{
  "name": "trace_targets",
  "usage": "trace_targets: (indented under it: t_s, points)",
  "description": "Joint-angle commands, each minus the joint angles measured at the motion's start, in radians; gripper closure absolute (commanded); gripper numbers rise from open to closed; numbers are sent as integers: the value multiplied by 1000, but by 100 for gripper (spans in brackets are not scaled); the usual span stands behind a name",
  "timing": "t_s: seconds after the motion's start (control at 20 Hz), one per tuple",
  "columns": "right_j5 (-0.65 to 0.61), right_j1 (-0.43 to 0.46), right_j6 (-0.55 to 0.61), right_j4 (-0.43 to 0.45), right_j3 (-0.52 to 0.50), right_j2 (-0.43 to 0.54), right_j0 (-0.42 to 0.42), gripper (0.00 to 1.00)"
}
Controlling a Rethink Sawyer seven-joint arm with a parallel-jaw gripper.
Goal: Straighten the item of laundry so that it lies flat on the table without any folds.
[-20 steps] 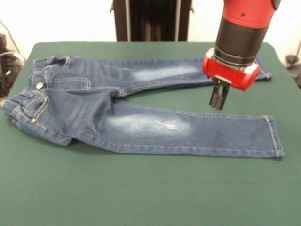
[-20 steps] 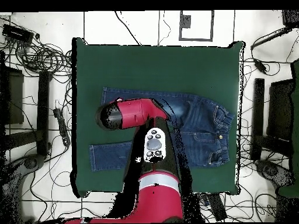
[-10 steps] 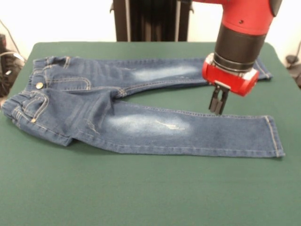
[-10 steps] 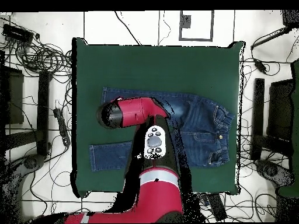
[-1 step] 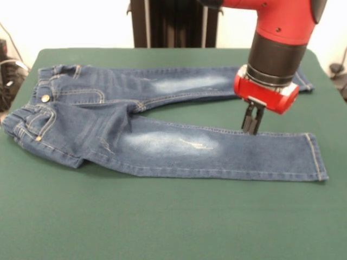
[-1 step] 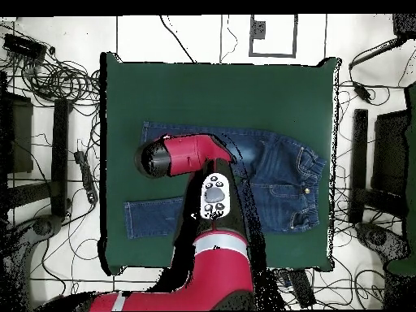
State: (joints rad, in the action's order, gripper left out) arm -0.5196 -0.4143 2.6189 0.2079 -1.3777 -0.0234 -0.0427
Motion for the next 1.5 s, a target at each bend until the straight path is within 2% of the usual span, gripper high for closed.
trace_targets:
  t_s: [0.05,0.55,0.85,1.5]
  points:
    - [-98,63,-184,63,54,131,-10,100]
    - [-166,58,-307,155,156,181,0,100]
    - [-90,86,-270,194,109,200,26,100]
    - [-20,162,-194,270,95,218,36,100]
